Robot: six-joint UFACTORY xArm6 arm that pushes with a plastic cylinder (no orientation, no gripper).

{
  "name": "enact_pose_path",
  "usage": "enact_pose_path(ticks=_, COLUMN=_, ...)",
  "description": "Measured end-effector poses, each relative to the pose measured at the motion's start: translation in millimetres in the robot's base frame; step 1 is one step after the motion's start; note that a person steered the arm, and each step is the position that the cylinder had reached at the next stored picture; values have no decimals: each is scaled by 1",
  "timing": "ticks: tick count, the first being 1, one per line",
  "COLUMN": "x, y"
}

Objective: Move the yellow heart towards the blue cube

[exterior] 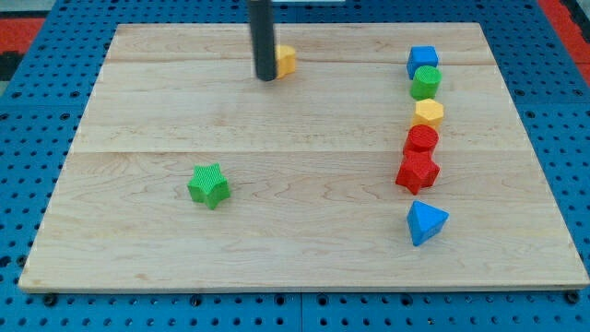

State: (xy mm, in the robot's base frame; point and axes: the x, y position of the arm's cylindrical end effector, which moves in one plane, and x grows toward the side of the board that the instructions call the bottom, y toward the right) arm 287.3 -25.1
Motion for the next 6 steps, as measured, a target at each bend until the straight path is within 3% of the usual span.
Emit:
enact_pose_path(ticks=2, x=-15, y=-17)
enact_pose_path(ticks=4, x=-51, y=36)
enact_pose_path(ticks=6, x=-56, y=78)
